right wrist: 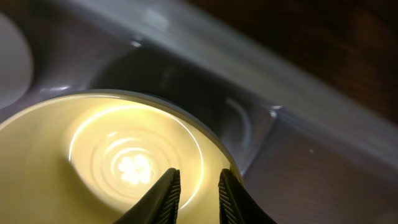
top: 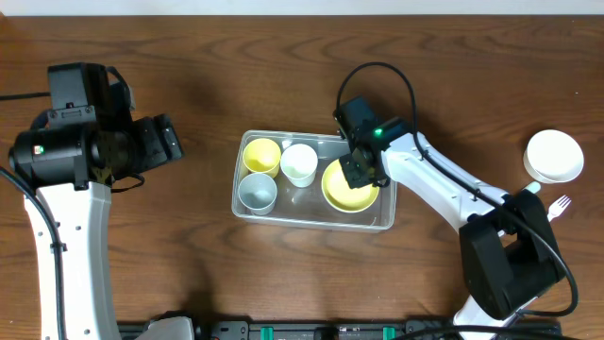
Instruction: Pack container
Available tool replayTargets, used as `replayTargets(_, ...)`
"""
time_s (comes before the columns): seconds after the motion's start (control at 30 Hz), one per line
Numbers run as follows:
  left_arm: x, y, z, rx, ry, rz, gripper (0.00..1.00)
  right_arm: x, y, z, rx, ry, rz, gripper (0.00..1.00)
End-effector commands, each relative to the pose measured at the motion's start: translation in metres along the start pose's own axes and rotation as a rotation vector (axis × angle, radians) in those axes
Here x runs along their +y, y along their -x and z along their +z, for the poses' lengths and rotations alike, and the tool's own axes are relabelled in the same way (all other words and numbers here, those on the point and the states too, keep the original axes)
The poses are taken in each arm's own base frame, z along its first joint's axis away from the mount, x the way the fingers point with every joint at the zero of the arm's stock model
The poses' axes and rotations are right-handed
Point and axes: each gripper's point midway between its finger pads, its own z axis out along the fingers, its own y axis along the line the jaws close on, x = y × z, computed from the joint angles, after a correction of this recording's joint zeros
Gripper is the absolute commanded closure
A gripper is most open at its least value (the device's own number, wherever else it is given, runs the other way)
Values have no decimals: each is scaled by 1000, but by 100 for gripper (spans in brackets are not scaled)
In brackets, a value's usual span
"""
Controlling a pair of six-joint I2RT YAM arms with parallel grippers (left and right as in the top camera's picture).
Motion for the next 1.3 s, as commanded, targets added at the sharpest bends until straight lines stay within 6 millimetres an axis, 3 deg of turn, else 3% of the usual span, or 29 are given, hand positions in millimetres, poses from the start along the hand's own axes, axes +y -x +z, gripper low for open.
replayTargets(0.0,2,-1,2,12,6,-14,11,-20,2,0,-11,-65,81,77)
replayTargets(0.3,2,-1,2,12,6,-14,11,-35,8,1,-26,-82,117,76)
replayTargets(0.8,2,-1,2,12,6,-14,11,-30,43,-2,-165,-50,107,70)
replayTargets(1.07,2,-1,2,12,6,-14,11,-28,40,-4,-158,-45,100,73)
replayTargets(1.17,2,-1,2,12,6,-14,11,-20,40,-16,-174,-18,88,71)
replayTargets(1.27,2,-1,2,12,6,-14,11,-15,49,-53,-255,15,87,67)
